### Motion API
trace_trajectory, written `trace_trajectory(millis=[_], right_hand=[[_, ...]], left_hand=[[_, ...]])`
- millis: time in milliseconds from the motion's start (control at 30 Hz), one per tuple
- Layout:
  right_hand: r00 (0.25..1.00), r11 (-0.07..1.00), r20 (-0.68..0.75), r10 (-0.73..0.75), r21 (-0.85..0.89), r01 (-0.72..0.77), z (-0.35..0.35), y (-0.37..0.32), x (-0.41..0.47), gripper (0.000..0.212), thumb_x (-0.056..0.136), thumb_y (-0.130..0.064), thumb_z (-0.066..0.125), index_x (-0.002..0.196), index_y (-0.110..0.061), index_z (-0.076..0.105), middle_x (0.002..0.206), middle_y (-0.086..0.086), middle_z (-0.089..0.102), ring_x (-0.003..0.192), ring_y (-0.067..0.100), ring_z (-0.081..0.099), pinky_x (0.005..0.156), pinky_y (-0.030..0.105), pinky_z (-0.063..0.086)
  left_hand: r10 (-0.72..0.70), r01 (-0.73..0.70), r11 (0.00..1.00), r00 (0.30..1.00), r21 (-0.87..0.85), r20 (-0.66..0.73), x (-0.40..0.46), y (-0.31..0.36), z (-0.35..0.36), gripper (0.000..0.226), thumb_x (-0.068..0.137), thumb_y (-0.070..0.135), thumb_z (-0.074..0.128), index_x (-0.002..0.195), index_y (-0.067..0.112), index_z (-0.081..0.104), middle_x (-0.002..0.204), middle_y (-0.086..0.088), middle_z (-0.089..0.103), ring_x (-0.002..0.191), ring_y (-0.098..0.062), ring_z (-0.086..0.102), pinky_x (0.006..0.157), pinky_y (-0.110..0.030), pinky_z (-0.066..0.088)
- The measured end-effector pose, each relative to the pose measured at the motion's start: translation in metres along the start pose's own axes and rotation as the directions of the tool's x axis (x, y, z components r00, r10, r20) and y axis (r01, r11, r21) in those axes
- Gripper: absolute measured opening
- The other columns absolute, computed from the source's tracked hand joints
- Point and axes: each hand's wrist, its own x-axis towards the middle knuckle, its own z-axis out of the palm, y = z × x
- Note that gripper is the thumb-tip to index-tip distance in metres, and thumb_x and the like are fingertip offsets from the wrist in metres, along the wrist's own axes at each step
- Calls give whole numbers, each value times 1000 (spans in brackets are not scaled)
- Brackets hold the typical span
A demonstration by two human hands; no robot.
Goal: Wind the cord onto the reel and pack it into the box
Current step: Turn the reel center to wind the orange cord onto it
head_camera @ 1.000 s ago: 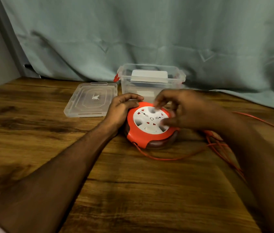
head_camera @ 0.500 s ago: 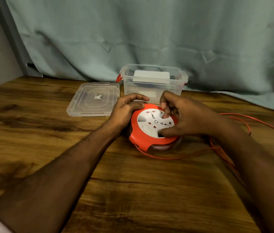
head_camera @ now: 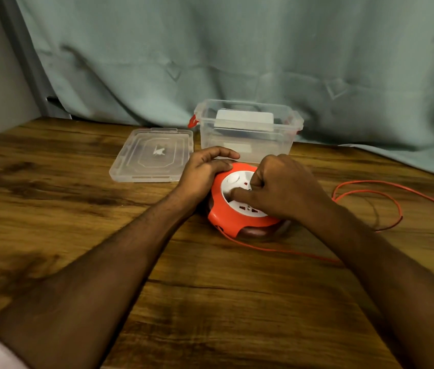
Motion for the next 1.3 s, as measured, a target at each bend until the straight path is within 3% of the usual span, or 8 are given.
trace_trajectory(millis=[133,233,367,467,600,933,1067,1300], right_hand=[[997,996,-4,-80,29,80,-1,3,0,48,84,-58,72,55,-22,56,60,-9,52,61,8,52,60,29,37],[982,965,16,-190,188,184,-17,12,0,21,77,-30,79,93,-30,65,80,-15,64,66,-1,58,61,21,41],[931,924,232,-283,326,199,-29,31,3,70,68,-3,83,126,-32,57,113,-16,68,59,4,56,53,21,48],[938,932,249,-243,328,154,-30,38,2,87,68,-8,89,137,-41,47,118,-17,69,59,11,62,58,37,57],[937,965,316,-152,250,73,-37,38,0,95,72,-21,92,144,-50,38,118,-19,68,66,-14,61,62,24,51],[970,994,234,-63,104,40,-35,25,-3,47,55,-60,87,82,-29,63,78,-11,67,76,9,63,62,40,56],[982,999,186,-25,42,17,-26,19,-2,56,56,-72,83,61,-19,62,60,-8,61,64,9,55,57,32,42],[977,999,208,-33,17,31,-25,8,1,59,70,-76,72,51,-22,55,59,-7,61,62,7,64,59,33,50]], left_hand=[[-3,3,1000,1000,7,8,-1,2,-1,27,88,-5,54,107,2,73,99,-27,74,82,-34,71,78,-47,59],[6,-6,1000,1000,5,14,-2,3,-1,26,87,-5,54,103,4,73,99,-28,74,84,-37,71,79,-48,58],[5,-5,1000,1000,25,15,-3,4,0,26,87,-4,55,105,4,73,99,-26,75,86,-40,72,78,-48,59],[8,-8,999,1000,31,25,-4,6,0,27,88,-4,55,106,4,73,100,-22,76,85,-36,73,74,-43,59],[13,-15,999,999,36,32,-5,6,0,28,89,-3,55,112,2,71,106,-24,74,92,-43,72,78,-48,60],[-12,11,999,1000,47,20,-3,4,1,26,89,-2,56,109,5,72,89,-20,73,72,-26,69,64,-31,57],[-13,12,999,1000,45,17,-4,5,2,26,90,-3,55,110,3,72,98,-29,72,77,-32,68,68,-34,56],[-9,8,999,1000,38,29,-5,6,1,27,89,-3,55,111,2,71,102,-30,72,81,-36,70,70,-38,59]])
